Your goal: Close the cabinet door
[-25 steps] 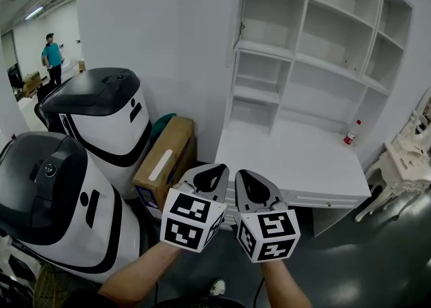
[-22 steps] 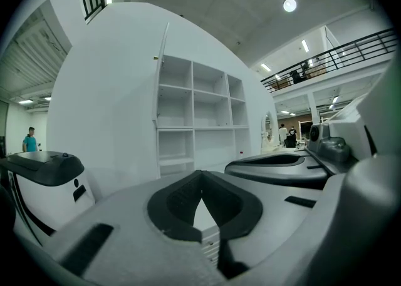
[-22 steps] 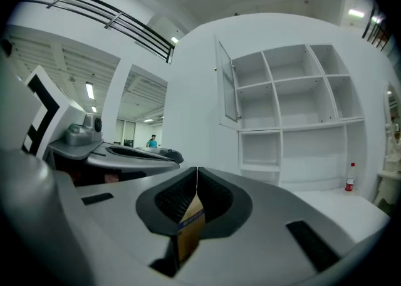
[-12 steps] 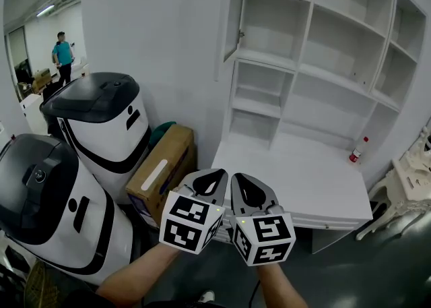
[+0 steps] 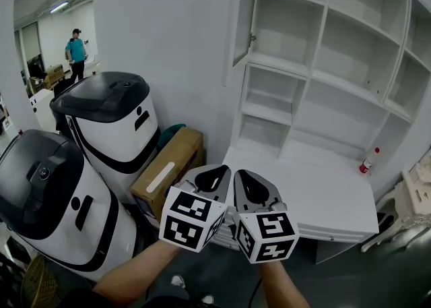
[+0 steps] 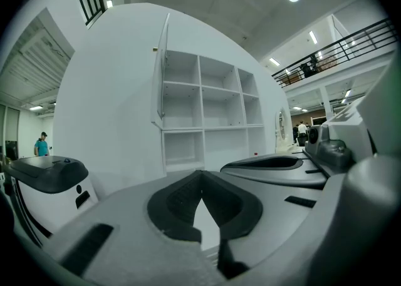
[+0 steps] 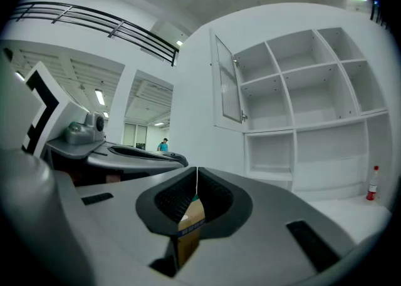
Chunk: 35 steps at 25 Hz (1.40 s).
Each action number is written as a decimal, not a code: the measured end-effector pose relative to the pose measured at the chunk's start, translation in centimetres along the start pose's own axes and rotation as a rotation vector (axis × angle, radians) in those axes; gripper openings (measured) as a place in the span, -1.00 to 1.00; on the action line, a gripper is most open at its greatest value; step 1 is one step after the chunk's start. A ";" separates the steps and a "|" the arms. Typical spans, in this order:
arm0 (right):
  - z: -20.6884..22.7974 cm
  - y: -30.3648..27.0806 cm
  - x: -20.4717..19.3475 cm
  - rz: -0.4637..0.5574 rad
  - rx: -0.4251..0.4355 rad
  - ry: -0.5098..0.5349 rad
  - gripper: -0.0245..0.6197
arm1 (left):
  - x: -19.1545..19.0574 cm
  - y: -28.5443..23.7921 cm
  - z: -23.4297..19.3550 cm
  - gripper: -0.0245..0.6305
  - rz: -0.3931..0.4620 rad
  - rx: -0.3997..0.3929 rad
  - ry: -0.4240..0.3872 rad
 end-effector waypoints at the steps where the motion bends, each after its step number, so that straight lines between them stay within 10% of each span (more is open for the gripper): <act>1: 0.0 -0.3 0.2 0.005 0.004 -0.001 -0.86 | 0.1 -0.1 -0.3 -0.89 0.002 0.004 -0.003; 35: 3.6 -18.7 7.9 0.116 -0.099 0.086 -0.65 | 4.4 -12.8 -15.5 -0.89 0.096 -0.083 0.033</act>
Point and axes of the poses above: the fingertips, and each gripper's own axes: y backward along the fingers, z to its right, x out of its top, the point moved 5 cm from there along y, backward along the fingers, and after that the axes turned 5 degrees about z, right-handed, at the moved point
